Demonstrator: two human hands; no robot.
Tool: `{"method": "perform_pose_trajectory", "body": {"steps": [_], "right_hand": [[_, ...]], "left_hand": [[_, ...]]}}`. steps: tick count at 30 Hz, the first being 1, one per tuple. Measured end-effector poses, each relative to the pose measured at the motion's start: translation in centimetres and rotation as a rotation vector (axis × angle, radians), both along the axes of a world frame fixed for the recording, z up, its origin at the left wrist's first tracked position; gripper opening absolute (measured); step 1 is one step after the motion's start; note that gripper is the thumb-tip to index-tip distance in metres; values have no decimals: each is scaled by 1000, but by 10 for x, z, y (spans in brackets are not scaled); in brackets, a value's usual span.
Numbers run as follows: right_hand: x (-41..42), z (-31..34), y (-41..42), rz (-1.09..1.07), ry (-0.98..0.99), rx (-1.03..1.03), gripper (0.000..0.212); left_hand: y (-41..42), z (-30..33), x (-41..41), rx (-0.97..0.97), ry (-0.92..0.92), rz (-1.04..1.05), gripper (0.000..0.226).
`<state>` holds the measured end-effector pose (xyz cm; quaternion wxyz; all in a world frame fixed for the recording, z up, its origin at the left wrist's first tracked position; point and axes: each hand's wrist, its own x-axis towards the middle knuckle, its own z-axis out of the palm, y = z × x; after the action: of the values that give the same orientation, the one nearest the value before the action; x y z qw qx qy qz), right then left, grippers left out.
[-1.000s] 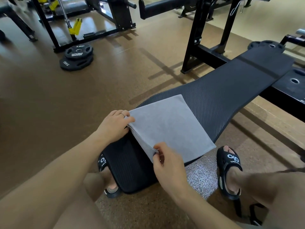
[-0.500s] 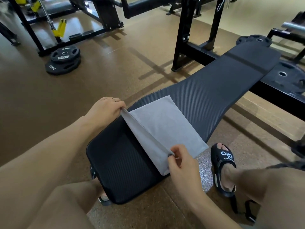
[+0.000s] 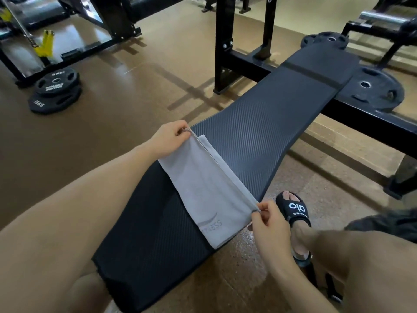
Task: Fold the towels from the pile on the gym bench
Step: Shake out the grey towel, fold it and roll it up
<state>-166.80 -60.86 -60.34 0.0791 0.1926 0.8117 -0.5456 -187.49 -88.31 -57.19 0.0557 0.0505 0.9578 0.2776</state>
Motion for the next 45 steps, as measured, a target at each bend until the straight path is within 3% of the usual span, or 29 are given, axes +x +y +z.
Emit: {"method": "perform_pose_trajectory", "body": {"steps": [5, 15, 29, 34, 37, 40, 43, 45], "right_hand": [[-10, -8, 7, -10, -25, -1, 15], [-21, -22, 11, -37, -79, -7, 14], [-24, -32, 12, -15, -121, 38, 18], [-27, -25, 16, 11, -123, 49, 7], [-29, -17, 19, 23, -87, 27, 25], [-33, -14, 19, 41, -51, 25, 42], [-40, -13, 18, 82, -50, 81, 60], [-43, -11, 19, 108, -58, 113, 59]], "left_hand": [[11, -21, -9, -14, 14, -11, 18], [25, -42, -19, -264, 60, -18, 21], [33, -57, -19, -426, 141, -7, 23], [39, -61, -18, -489, 177, 44, 26], [43, -50, -16, -575, 194, 78, 32], [50, -25, 9, -662, 321, 41, 45], [71, -8, 76, -438, 317, -160, 48], [84, -10, 135, -363, 233, -350, 52]]}}
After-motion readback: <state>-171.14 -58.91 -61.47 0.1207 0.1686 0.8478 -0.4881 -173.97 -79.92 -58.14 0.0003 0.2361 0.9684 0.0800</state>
